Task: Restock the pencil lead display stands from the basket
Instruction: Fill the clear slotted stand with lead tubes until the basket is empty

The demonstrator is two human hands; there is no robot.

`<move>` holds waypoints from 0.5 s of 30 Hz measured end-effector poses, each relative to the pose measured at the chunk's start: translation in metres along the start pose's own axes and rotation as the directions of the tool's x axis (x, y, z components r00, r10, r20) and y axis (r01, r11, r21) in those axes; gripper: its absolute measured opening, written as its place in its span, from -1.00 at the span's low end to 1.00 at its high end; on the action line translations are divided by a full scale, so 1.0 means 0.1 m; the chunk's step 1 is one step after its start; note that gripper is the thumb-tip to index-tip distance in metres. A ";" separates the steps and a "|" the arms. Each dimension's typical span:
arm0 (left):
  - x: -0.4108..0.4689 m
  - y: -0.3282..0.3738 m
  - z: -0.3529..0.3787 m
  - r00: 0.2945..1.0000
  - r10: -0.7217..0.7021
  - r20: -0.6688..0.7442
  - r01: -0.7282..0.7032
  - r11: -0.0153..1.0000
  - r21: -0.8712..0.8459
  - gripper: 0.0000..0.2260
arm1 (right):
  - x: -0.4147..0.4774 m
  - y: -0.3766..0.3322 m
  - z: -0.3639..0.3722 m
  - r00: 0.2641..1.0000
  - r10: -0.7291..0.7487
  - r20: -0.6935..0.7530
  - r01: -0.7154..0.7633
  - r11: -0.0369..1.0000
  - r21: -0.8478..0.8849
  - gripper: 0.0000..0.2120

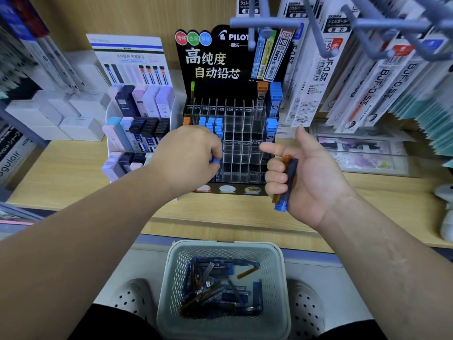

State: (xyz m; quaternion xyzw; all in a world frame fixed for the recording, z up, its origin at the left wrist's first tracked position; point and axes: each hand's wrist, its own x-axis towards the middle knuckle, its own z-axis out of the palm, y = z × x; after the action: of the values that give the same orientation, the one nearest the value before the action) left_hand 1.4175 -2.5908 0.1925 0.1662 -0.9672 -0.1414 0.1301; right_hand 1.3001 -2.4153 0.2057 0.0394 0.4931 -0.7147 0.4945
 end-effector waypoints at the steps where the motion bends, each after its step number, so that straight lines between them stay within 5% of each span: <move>1: 0.00 0.01 -0.02 1.000 -0.015 -0.004 0.015 1.000 -0.007 -0.96 | 0.00 0.00 0.01 1.000 -0.001 0.017 0.001 1.000 0.026 -0.56; 3: -0.02 0.06 -0.07 0.999 -0.030 -0.040 0.029 0.999 -0.043 -0.94 | 0.00 0.00 0.03 0.999 -0.021 0.045 0.017 0.997 0.072 -0.76; 6: -0.09 0.29 -0.17 0.990 -0.138 0.015 0.135 0.935 -0.329 -0.84 | 0.02 0.02 0.06 0.997 -0.070 0.032 0.065 0.989 0.131 -0.72; 9: -0.19 0.53 -0.17 0.948 -0.216 0.234 0.316 0.730 -0.606 -0.86 | 0.02 0.04 0.10 0.994 -0.109 0.001 0.107 0.982 0.157 -0.69; 15: -0.25 0.68 -0.02 0.847 -0.306 0.434 0.529 0.418 -0.738 -0.95 | -0.01 0.05 0.16 0.985 -0.167 -0.053 0.174 0.969 0.175 -0.68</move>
State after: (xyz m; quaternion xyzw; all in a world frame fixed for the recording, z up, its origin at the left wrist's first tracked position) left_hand 1.4213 -2.5209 0.2107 0.3022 -0.7126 -0.6319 0.0398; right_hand 1.3115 -2.4264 0.2113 0.0547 0.4376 -0.7951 0.4163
